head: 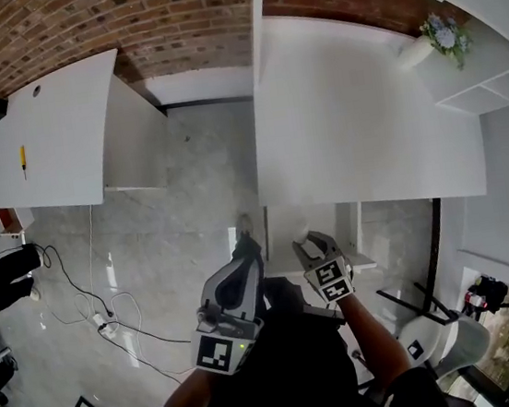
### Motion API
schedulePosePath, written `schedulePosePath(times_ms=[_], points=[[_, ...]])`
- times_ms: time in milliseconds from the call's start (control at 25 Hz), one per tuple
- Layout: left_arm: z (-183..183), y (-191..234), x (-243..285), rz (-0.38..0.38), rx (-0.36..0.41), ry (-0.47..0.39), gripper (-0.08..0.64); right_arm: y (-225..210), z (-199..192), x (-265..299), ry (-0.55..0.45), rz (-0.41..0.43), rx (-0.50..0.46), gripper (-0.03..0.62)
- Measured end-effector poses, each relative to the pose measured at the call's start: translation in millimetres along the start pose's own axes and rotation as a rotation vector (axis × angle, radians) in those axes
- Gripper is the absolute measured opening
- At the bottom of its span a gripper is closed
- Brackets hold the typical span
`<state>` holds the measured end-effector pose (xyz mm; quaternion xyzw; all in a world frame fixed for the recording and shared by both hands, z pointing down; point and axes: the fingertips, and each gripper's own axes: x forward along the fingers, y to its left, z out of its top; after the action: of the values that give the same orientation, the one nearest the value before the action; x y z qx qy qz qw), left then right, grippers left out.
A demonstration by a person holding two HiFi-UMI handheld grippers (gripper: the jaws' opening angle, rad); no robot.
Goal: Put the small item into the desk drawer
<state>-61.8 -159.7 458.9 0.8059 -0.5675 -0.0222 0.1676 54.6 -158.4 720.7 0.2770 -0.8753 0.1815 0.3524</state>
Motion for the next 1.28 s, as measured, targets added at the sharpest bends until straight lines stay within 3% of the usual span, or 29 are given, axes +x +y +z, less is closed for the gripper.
schedulePosePath(times_ms=[240, 960, 1280], points=[[-8, 2, 10, -0.009, -0.008, 0.015, 0.022, -8, -43, 35, 0.128, 0.031, -0.038, 0.146], [-31, 17, 33, -0.021, -0.034, 0.065, 0.023, -25, -118, 120, 0.363, 0.12, -0.153, 0.146], [-47, 28, 40, -0.033, -0.028, 0.1, 0.021, -34, -157, 156, 0.478, 0.145, -0.149, 0.147]])
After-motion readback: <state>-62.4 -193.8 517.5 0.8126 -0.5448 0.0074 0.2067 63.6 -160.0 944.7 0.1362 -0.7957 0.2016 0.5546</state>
